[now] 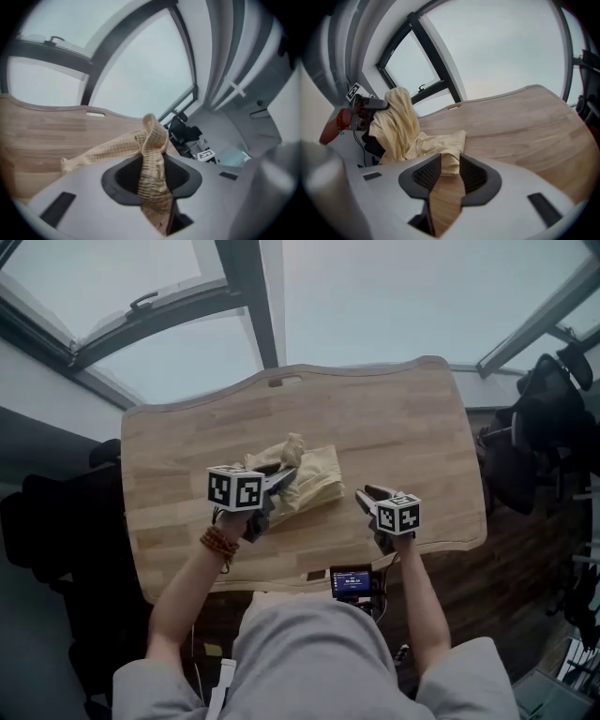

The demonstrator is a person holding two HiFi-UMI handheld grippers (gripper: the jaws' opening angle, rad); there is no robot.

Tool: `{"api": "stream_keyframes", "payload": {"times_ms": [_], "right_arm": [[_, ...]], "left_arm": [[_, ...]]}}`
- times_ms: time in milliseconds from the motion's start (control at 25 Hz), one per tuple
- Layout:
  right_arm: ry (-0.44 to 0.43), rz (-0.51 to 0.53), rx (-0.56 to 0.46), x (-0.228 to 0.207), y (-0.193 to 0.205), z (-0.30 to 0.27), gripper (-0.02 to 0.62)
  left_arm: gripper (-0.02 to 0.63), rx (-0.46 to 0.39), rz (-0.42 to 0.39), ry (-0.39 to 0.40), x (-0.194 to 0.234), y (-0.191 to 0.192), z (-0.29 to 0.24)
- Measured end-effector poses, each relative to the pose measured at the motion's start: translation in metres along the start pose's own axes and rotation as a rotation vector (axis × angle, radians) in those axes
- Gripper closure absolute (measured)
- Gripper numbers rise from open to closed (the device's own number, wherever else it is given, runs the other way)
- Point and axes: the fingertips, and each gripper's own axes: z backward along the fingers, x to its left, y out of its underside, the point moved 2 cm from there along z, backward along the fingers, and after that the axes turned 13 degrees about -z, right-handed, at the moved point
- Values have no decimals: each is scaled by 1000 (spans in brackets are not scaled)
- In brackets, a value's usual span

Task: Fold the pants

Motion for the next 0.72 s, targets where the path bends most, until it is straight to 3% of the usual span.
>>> {"api": "stream_keyframes", "payload": {"times_ms": [160, 360, 520, 640, 680, 720], "right_arm": [[-18, -23, -6, -6, 4, 5, 474], [-13, -46, -16, -22, 8, 15, 474], [-7, -65, -7, -31, 18, 18, 474], [-6, -68, 1, -35, 23, 17, 474], [-9, -69, 2, -35, 24, 16, 474], [-13, -68, 2, -35, 24, 15, 474]], "left_arm": [[488, 180, -1, -8, -9, 19, -99], [488, 293, 17, -103, 2, 57, -161], [488, 334, 20, -150, 4, 83, -176], [482, 339, -28, -166, 2, 89, -180], [467, 328, -42, -158, 0, 89, -179], [408, 306, -51, -134, -5, 86, -177]]}}
